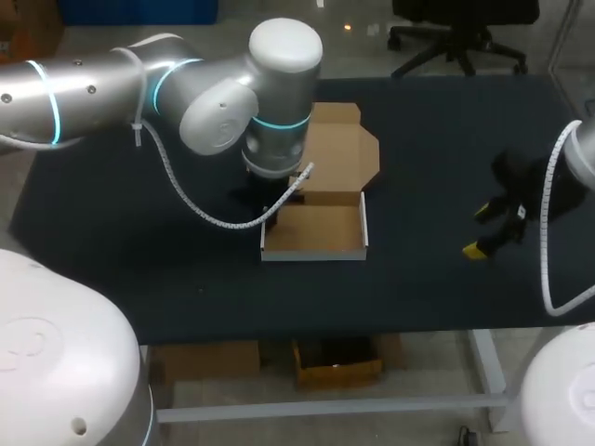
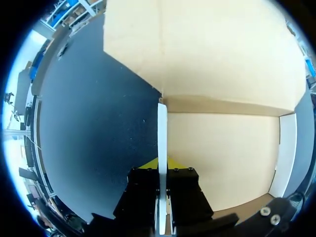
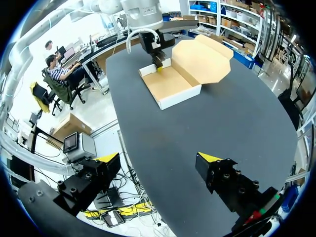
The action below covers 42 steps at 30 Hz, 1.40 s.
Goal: Assemble the packaging by folding the flat box into shape, placing the metal phone stand inside, and closing the box properly
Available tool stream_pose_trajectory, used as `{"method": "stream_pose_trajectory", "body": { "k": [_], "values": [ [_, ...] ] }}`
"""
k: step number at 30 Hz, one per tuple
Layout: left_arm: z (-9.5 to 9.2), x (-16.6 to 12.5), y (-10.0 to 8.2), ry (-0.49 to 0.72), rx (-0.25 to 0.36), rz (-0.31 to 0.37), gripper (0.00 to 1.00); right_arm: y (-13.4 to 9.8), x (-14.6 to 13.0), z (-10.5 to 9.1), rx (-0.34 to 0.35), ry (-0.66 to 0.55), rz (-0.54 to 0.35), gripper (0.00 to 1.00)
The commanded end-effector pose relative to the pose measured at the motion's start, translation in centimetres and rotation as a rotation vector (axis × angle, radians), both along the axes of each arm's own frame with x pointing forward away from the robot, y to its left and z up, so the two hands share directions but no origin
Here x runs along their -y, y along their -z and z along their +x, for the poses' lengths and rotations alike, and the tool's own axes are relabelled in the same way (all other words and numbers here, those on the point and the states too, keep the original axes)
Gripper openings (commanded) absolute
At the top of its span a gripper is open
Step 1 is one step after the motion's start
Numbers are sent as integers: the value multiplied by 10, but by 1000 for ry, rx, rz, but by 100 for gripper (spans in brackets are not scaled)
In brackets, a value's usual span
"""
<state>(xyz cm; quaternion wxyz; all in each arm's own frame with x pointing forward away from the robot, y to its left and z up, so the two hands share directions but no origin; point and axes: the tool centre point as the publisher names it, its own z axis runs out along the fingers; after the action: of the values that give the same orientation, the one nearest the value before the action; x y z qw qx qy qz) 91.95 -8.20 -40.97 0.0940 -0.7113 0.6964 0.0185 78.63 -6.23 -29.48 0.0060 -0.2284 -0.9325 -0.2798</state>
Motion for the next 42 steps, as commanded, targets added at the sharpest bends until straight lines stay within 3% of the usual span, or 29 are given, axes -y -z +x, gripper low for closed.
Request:
{"method": "stream_pose_trajectory", "body": {
  "k": [1, 8, 12, 22, 28, 29, 30, 32, 34, 35, 37, 39, 42],
  "values": [
    [4, 8, 4, -13, -14, 72, 0, -1, 1, -2, 3, 0, 5, 100],
    [5, 8, 4, -24, -9, 130, 0, 0, 1, -2, -2, -2, 9, 100],
    [6, 7, 4, -23, -5, 125, 0, 0, 1, -2, -5, -1, 11, 100],
    [1, 0, -2, 1, -21, -39, 0, 1, 1, -1, -12, 1, 17, 100],
    [-5, -2, -5, 26, -10, -92, 0, 1, 1, 1, -16, -2, 21, 100],
    [-5, -2, -6, 29, -8, -100, 10, 1, 1, 1, -17, -2, 21, 100],
    [-5, -2, -6, 30, -7, -103, 13, 1, 0, 1, -17, -2, 22, 100],
    [-5, -1, -7, 36, -5, -128, 36, 1, 0, 1, -18, -3, 23, 100],
    [-6, -1, -7, 40, 1, -136, 49, 1, 0, 1, -19, -1, 24, 100],
    [-6, 0, -7, 47, 2, -152, 66, 1, 0, 1, -20, -1, 27, 100],
    [-7, 1, -7, 56, 14, -170, 87, 1, 0, 1, -22, 0, 29, 100],
    [-9, 1, -9, 69, 20, -198, 99, 0, 0, 1, -22, 1, 31, 100],
    [-12, 1, -15, 96, 35, -259, 100, -1, 0, 0, -21, 0, 31, 100]
  ]
}}
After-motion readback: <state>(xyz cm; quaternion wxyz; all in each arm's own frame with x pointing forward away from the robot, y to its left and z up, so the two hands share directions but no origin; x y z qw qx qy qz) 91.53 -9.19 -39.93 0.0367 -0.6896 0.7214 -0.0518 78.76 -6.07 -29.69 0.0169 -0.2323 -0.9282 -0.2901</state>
